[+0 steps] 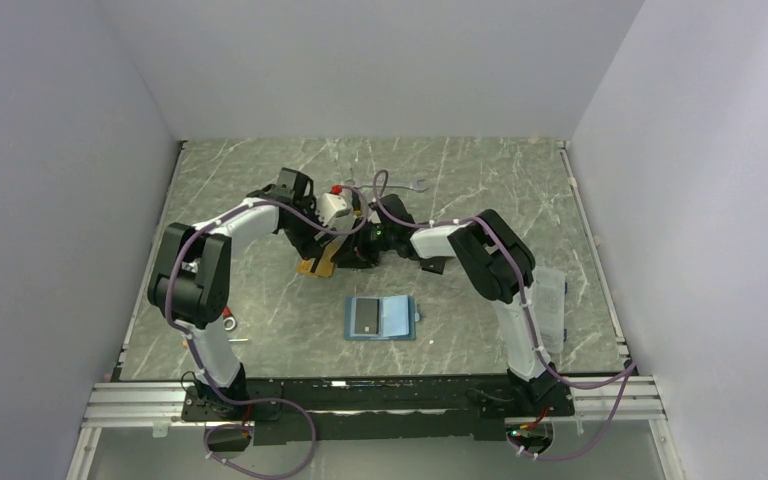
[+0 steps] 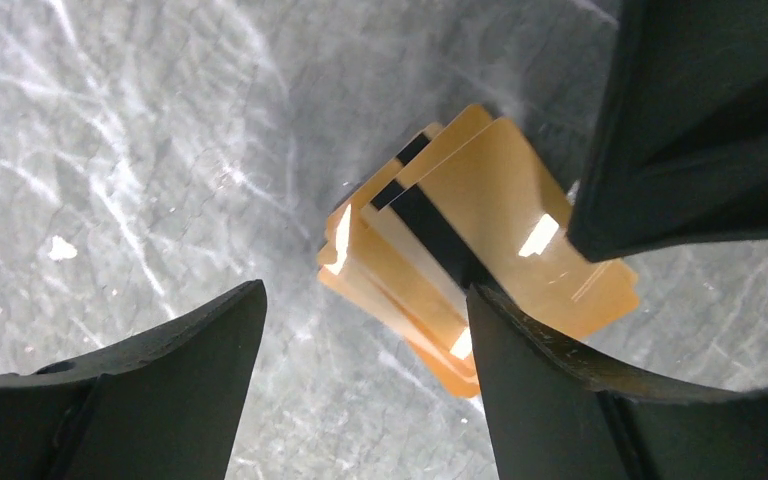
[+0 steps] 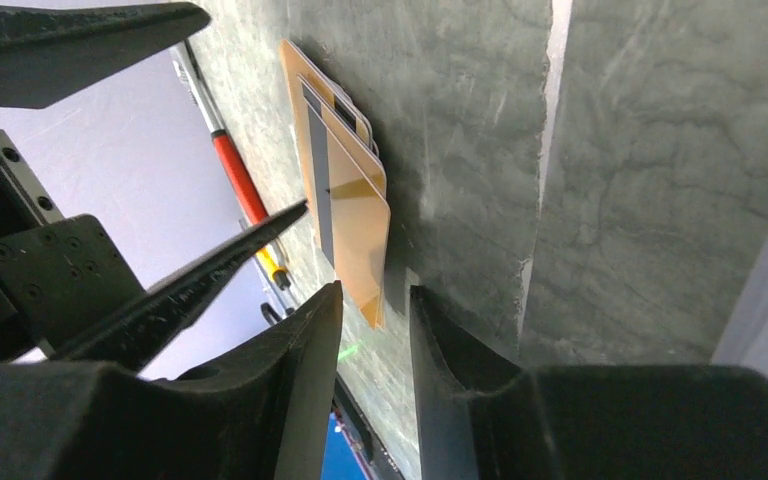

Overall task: Put the credit cards into the card holder
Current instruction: Pick up the credit card from the center of the board.

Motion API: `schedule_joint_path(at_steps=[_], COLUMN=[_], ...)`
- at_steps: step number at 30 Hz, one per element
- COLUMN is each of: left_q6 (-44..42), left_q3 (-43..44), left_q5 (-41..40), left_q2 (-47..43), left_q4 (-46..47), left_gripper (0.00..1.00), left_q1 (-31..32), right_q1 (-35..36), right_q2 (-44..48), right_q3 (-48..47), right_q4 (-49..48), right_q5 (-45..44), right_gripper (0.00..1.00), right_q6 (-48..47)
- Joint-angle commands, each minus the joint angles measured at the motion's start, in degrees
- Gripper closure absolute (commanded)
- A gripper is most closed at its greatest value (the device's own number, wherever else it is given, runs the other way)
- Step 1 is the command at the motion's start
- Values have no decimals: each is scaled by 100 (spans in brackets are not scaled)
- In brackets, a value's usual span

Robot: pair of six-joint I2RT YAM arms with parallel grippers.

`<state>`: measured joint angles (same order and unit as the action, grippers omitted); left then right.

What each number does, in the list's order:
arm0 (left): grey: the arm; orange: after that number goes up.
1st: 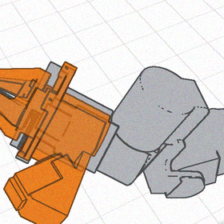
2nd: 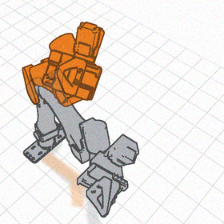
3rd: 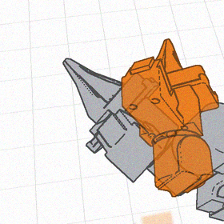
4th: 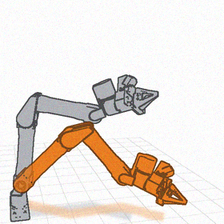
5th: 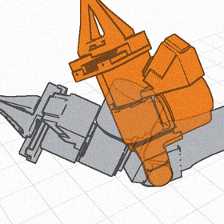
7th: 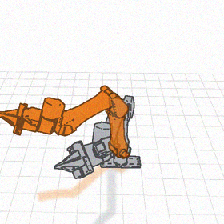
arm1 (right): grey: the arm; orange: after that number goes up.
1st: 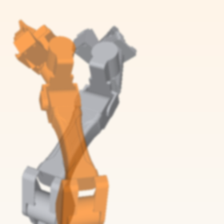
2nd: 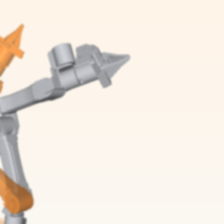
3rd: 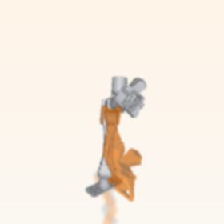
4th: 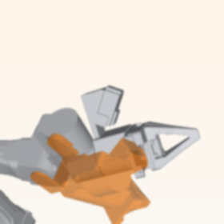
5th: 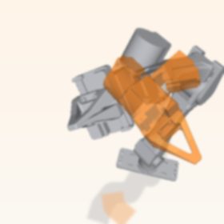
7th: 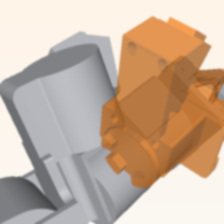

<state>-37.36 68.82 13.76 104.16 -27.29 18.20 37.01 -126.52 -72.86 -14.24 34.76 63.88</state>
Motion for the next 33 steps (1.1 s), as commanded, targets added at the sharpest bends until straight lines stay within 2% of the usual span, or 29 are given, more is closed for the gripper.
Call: schedule_joint_path(at_steps=[1,5,10,18,24,33], left_q6=[-21,44,24,-113,-74,-34], left_q3=[166,120,-2,-152,-131,-86], left_q5=[157,129,7,-480,-494,-471], left_q2=[-330,-170,-65,116,203,244], left_q4=[-101,20,196,430,413,382], left_gripper=[20,21,21,22,23,24], left_q1=[-104,-97,-97,-16,55,263], right_q1=[-28,-36,-35,-28,-19,-23], right_q2=[167,297,198,154,34,-9], right_q3=[-28,-4,43,-4,28,69], right_q4=[991,989,466,42,-312,-337], right_q5=[-715,-789,-507,-340,-156,-123], right_gripper=[64,63,65,66,68,69], right_q6=[-464,-511,-290,-156,44,83])
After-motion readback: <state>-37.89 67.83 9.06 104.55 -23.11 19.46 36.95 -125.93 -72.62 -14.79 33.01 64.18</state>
